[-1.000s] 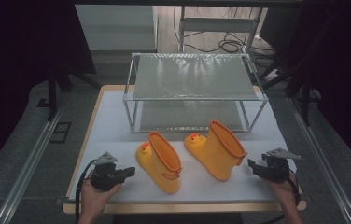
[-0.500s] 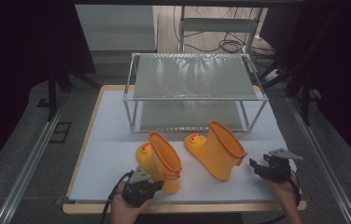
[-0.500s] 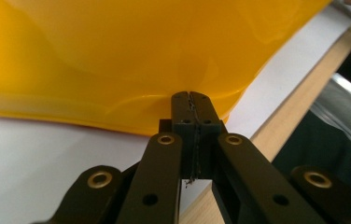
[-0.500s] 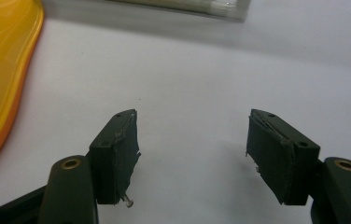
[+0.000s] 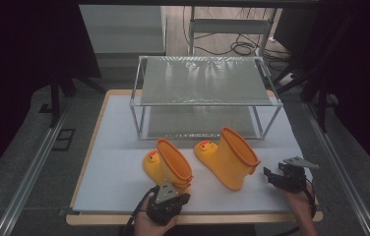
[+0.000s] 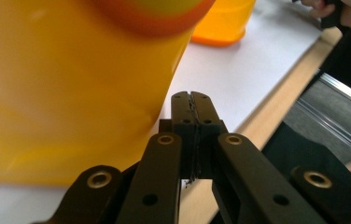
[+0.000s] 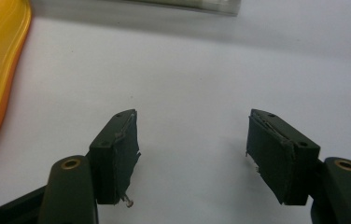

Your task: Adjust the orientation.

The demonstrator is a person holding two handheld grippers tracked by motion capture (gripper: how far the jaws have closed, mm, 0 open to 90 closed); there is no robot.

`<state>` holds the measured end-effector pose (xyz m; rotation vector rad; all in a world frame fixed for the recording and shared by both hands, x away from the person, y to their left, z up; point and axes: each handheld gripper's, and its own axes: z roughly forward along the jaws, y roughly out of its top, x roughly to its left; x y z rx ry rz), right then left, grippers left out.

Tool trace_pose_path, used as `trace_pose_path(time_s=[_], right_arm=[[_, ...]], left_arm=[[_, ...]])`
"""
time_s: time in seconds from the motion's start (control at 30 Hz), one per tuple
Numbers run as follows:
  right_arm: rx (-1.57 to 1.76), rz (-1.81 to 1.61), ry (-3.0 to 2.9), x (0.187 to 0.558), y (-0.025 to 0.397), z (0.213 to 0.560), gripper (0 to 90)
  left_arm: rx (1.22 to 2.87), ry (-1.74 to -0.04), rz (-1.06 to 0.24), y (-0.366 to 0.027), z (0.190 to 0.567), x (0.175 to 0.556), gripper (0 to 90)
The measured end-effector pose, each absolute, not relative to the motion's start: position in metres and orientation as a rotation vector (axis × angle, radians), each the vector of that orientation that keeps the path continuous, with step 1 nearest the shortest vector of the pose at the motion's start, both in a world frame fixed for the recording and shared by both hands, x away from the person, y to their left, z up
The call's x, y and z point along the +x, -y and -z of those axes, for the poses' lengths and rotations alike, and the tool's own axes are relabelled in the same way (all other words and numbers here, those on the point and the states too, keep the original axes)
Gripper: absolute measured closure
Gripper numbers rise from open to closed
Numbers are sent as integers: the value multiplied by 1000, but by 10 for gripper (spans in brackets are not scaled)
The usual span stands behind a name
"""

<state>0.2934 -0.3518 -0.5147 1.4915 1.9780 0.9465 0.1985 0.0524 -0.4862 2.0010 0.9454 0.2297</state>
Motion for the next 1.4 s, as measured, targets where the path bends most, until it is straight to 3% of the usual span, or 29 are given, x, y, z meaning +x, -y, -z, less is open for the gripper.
trace_pose_path(time_s=[0.23, 0.57, 1.4], right_arm=[[1497, -942, -1980, 293, 353, 515, 339], [1504, -940, -1961, 293, 355, 515, 339], [1520, -930, -1951, 293, 358, 516, 340]], left_arm=[[1981, -956, -299, -36, 488, 206, 899], [1977, -964, -322, -50, 489, 201, 900], [1869, -1118, -330, -142, 491, 184, 900]])
